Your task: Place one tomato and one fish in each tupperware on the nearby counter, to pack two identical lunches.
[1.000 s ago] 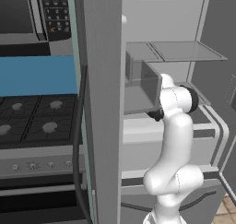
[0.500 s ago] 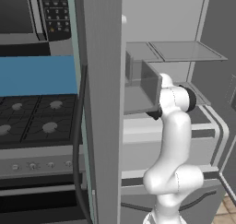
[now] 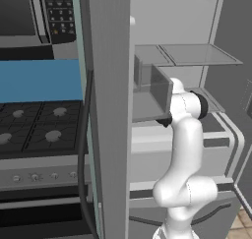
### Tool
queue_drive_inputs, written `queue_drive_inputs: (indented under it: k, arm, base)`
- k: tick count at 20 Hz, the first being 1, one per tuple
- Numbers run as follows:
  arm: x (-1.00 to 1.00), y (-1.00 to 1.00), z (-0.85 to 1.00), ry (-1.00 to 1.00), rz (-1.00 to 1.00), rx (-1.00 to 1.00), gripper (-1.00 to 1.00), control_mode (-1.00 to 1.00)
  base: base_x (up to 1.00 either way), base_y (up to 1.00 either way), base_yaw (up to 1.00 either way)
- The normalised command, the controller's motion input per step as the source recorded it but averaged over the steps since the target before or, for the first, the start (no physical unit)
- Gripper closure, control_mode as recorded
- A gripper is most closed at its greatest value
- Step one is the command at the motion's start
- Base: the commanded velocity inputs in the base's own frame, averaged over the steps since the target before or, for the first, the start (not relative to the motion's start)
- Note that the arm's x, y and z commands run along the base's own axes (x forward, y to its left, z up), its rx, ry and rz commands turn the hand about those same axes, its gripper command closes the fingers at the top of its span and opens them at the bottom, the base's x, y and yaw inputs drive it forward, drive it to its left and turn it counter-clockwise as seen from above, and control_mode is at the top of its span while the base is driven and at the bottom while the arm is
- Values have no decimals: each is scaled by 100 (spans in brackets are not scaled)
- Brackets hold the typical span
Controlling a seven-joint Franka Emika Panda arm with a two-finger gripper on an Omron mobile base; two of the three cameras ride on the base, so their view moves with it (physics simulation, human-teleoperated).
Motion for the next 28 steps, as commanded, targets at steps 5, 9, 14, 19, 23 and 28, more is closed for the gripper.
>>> queue_drive_inputs:
  k: [5, 9, 14, 19, 23, 28]
  arm:
    - [-2, 0, -65, 6, 0, 0, -100, -100]
    - [-18, 0, -71, 9, 0, 0, -100, -100]
    - [-22, 0, -72, 10, 0, 0, -100, -100]
    - [-17, 0, -71, 8, 0, 0, -100, -100]
    - [0, 0, -56, 0, 0, 0, -100, -100]
    - [0, 0, -65, 0, 0, 0, 100, -100]
  base:
    - [0, 0, 0]
    - [0, 0, 0]
    - [0, 0, 0]
    - [0, 0, 0]
    - [0, 0, 0]
    - [0, 0, 0]
